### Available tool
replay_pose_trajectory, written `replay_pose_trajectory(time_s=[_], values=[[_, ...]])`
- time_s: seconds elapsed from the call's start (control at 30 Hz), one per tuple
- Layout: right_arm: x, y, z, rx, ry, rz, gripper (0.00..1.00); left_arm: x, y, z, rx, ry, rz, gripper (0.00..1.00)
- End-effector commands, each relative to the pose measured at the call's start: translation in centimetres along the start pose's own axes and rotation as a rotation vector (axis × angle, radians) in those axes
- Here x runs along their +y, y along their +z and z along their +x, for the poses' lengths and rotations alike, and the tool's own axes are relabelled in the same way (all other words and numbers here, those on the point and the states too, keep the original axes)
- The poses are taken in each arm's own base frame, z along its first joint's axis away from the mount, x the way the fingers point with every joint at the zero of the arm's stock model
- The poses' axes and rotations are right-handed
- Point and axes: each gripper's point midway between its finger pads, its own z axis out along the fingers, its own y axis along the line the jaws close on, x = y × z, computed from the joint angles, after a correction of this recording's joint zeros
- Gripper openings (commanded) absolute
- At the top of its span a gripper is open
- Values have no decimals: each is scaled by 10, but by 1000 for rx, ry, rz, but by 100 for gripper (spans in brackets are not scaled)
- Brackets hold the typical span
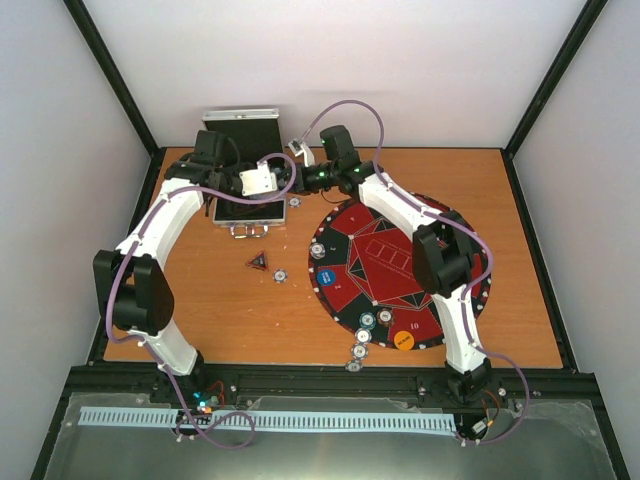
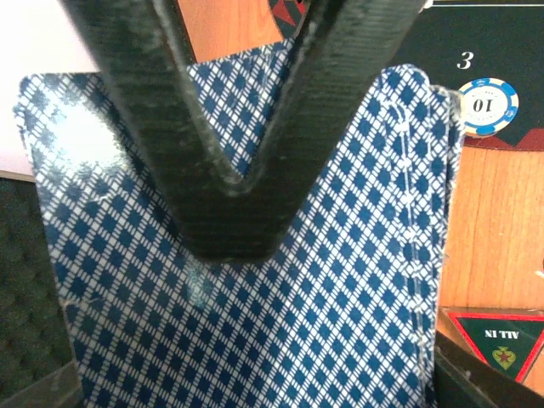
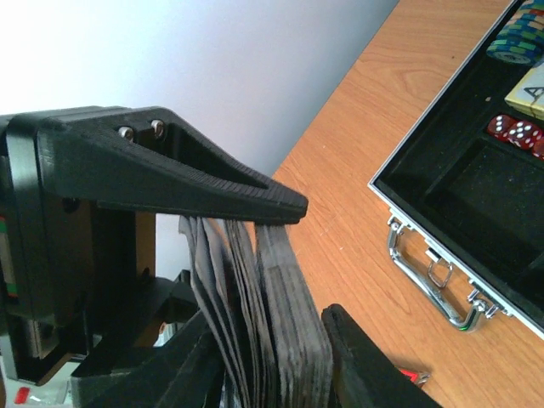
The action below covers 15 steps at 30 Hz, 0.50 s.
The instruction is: Distribute texas hold em gaming equipment
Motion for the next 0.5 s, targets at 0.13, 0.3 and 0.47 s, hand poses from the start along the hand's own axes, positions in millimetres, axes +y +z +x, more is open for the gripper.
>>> replay_pose_trajectory(time_s=[0.13, 0.3, 0.47], values=[[10, -6, -7, -25, -60, 40, 44, -2, -7, -13, -43, -6, 30, 66], [7, -10, -7, -18, -80, 81, 49, 0, -6, -13, -41, -9, 20, 66], [8, -17, -11, -31, -122, 137, 52, 1, -4, -13, -44, -28, 21, 66]])
